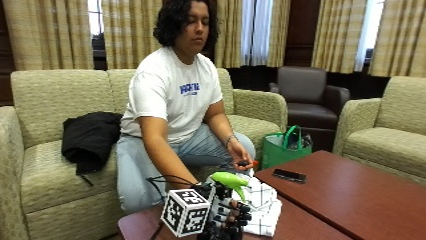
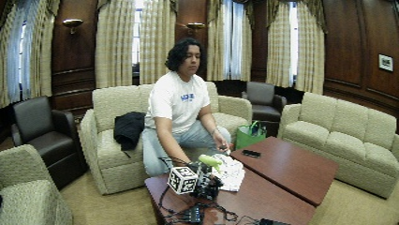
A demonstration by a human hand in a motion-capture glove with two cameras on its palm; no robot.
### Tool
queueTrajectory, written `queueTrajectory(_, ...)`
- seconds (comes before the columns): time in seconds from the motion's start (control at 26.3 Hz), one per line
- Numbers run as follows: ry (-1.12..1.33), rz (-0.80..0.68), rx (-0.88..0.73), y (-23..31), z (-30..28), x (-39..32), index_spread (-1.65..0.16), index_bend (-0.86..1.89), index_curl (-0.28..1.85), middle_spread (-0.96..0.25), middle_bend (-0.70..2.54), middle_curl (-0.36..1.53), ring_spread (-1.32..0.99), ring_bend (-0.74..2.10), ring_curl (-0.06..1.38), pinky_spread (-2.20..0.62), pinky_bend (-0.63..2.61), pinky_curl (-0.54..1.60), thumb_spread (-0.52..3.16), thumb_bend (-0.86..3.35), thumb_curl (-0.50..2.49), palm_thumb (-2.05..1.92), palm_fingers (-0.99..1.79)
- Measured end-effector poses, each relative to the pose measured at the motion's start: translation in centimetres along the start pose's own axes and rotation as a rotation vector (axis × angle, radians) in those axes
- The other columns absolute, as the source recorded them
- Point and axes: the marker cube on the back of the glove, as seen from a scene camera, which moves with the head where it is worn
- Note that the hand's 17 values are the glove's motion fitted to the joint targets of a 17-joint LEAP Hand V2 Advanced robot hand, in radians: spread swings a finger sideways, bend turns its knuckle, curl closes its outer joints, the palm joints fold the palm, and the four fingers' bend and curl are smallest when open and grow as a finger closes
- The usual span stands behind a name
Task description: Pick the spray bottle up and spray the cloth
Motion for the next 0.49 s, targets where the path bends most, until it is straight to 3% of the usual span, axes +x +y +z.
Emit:
queueTrajectory(0.19, -0.015, -0.032, 0.056, -0.35, -0.09, -0.48, -0.34, 0.42, 0.29, -0.18, 0.47, 0.40, -0.20, 0.55, 0.30, 0.04, 0.15, 0.25, 0.86, 0.02, 0.36, 0.64, 0.98)
queueTrajectory(0.49, -0.069, -0.112, 0.243, -0.25, -0.83, -0.23, -0.28, 0.37, 0.38, -0.18, 0.63, 0.48, -0.19, 0.61, 0.37, -0.16, 0.27, 0.31, 0.64, 0.07, 0.49, 0.88, 1.38)
